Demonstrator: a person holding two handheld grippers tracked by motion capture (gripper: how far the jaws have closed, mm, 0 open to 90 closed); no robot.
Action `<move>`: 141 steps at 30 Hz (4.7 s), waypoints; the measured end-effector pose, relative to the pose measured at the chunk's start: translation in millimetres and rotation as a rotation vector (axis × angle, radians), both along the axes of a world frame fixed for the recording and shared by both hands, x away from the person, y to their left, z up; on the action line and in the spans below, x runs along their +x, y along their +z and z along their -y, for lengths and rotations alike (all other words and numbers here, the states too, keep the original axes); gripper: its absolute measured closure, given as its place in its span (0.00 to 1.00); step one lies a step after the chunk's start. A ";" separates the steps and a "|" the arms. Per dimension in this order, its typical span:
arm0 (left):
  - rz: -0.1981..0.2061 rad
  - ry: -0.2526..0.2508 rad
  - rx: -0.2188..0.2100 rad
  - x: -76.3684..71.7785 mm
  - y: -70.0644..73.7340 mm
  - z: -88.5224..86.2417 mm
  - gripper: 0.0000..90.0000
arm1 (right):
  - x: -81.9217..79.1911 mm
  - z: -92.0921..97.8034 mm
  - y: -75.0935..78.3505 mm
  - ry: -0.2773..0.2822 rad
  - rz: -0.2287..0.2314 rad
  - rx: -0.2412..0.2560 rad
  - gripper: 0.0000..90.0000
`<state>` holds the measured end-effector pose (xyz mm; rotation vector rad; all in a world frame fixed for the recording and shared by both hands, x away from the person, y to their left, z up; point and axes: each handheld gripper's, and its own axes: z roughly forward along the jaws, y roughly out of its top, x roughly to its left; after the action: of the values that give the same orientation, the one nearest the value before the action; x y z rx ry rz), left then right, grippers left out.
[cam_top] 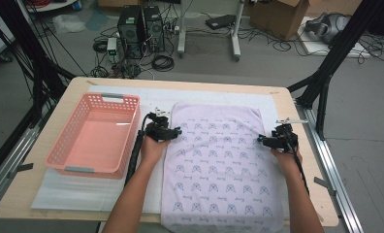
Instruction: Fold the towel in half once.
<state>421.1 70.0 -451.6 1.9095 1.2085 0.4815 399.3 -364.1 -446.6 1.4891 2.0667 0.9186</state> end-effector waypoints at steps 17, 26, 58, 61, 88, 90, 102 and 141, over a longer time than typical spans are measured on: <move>0.080 0.012 -0.047 0.9 7.3 -11.6 0.98 | 4.2 -13.7 11.0 0.040 0.007 -0.063 0.95; 0.066 -0.003 -0.128 -6.0 19.8 -21.5 0.98 | -9.2 -4.9 28.2 0.055 0.054 0.029 0.95; 0.089 -0.168 -0.164 -135.2 29.8 -42.2 0.98 | -138.9 6.8 51.0 0.221 0.106 0.102 0.95; 0.086 -0.182 -0.155 -146.4 24.1 -44.3 0.98 | -151.1 6.2 45.7 0.227 0.093 0.107 0.95; -0.089 -0.096 -0.189 -72.1 9.8 -28.0 0.52 | -74.6 -11.1 26.2 0.059 -0.074 0.059 0.60; -0.111 -0.106 -0.172 -69.4 4.1 -23.8 0.60 | -61.5 -20.1 16.1 0.056 -0.113 0.010 0.63; 0.029 -0.173 -0.200 -89.1 24.1 -28.3 0.95 | -78.7 -14.5 30.7 0.113 -0.011 -0.018 0.94; 0.073 -0.319 -0.260 -193.8 11.2 -52.6 0.46 | -225.8 13.5 40.2 0.271 0.143 0.183 0.69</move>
<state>227.3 122.6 -440.4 1.7984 0.8522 0.2097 173.5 -377.6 -406.5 1.2038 2.1593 1.3095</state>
